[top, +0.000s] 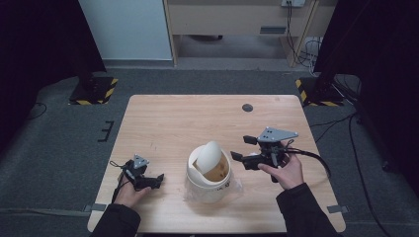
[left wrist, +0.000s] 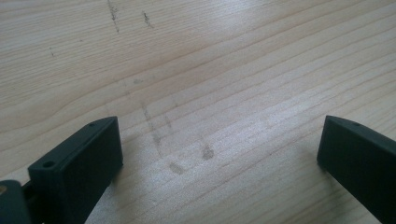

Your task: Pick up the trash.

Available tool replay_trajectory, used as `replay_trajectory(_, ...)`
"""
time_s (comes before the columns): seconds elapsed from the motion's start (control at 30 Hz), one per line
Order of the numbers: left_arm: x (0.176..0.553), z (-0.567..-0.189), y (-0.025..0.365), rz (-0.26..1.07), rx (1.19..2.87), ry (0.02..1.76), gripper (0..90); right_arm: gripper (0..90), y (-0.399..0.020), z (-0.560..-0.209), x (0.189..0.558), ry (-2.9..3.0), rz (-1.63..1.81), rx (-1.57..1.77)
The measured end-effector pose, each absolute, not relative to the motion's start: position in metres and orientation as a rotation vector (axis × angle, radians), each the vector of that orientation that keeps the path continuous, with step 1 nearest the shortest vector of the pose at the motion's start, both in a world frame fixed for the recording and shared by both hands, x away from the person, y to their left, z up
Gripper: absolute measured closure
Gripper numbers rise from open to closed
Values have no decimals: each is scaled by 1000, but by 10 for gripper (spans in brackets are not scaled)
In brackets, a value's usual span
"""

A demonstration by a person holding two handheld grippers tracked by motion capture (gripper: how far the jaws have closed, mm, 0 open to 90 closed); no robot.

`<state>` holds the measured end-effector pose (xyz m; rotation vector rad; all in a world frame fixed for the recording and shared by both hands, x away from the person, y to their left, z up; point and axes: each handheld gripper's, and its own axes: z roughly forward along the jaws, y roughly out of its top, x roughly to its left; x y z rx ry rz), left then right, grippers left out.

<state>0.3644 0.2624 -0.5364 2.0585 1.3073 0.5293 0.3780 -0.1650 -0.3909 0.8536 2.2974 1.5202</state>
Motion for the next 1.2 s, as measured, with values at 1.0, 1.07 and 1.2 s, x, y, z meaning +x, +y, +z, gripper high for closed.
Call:
replay_trajectory(1.0,364,-536,262,530,2059,1307,0,247,-219,-448,412,2228,1178,1078)
replay_trajectory(1.07,364,-536,262,530,2058,1308,0,248,-220,-453,413,2234,1151,1083)
replay_trajectory(1.2,364,-536,262,529,2058,1307,0,247,-222,-463,416,2259,1100,1086)
